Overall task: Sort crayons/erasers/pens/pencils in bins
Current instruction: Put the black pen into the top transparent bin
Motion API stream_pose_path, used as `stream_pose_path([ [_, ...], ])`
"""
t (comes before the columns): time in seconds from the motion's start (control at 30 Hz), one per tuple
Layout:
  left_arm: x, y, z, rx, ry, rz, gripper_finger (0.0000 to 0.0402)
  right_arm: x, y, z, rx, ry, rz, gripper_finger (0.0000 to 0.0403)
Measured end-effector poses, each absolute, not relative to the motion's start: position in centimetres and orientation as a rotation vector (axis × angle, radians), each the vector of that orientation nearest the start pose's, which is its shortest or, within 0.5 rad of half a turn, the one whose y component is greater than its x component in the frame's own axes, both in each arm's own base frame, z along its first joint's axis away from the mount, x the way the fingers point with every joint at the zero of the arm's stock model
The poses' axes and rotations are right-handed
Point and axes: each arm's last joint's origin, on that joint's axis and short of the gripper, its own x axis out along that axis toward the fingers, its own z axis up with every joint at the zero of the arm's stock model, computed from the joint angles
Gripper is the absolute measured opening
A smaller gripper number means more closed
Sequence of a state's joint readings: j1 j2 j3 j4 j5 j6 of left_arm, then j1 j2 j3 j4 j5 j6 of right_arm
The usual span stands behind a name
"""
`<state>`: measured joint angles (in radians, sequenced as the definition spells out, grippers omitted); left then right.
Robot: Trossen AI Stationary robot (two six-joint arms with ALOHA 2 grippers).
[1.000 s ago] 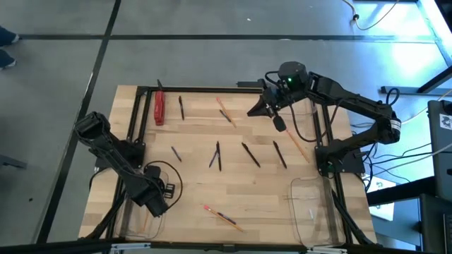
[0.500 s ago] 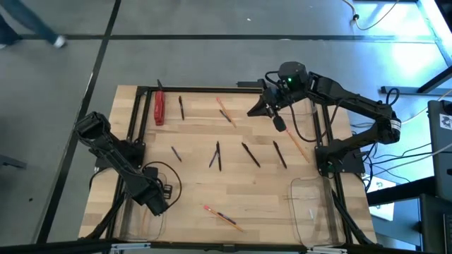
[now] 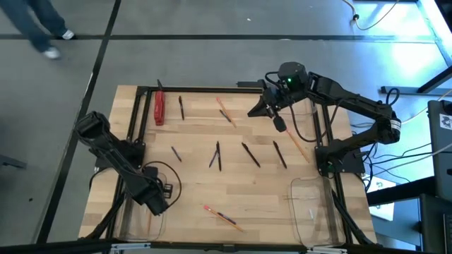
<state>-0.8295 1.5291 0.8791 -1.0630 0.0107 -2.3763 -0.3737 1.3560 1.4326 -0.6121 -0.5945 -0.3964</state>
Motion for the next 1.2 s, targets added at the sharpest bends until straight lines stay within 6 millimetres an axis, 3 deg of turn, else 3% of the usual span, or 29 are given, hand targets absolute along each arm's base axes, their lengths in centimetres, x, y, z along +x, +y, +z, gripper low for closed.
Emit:
stream_pose_path([
  [0.23, 16.1, -16.8, 21.1, -1.043, 1.028, 1.23, 0.0085, 26.9, -8.8, 39.4, -0.045, 0.432, 0.283, 0.0028],
  [0.4, 16.4, -16.9, 24.2, -0.993, 1.007, 1.218, 0.0085, 26.9, -8.8, 39.4, 0.063, 0.446, 0.259, 0.0028],
  [0.73, 16.8, -16.5, 28.0, -0.898, 0.799, 1.159, 0.0085, 26.9, -8.9, 39.3, 0.205, 0.472, 0.202, 0.0026],
  [0.93, 17.8, -16.5, 29.5, -0.682, 0.651, 0.942, 0.0085, 26.0, -8.5, 37.6, 0.367, 0.687, 0.026, 0.0006],
  [1.07, 18.4, -16.4, 30.5, -0.588, 0.639, 0.878, 0.0085, 25.2, -7.8, 36.4, 0.445, 0.86, -0.177, 0.0004],
  [1.2, 18.9, -16.0, 31.3, -0.527, 0.627, 0.852, 0.0085, 25.0, -7.1, 36.1, 0.477, 0.912, -0.25, 0.0012],
])
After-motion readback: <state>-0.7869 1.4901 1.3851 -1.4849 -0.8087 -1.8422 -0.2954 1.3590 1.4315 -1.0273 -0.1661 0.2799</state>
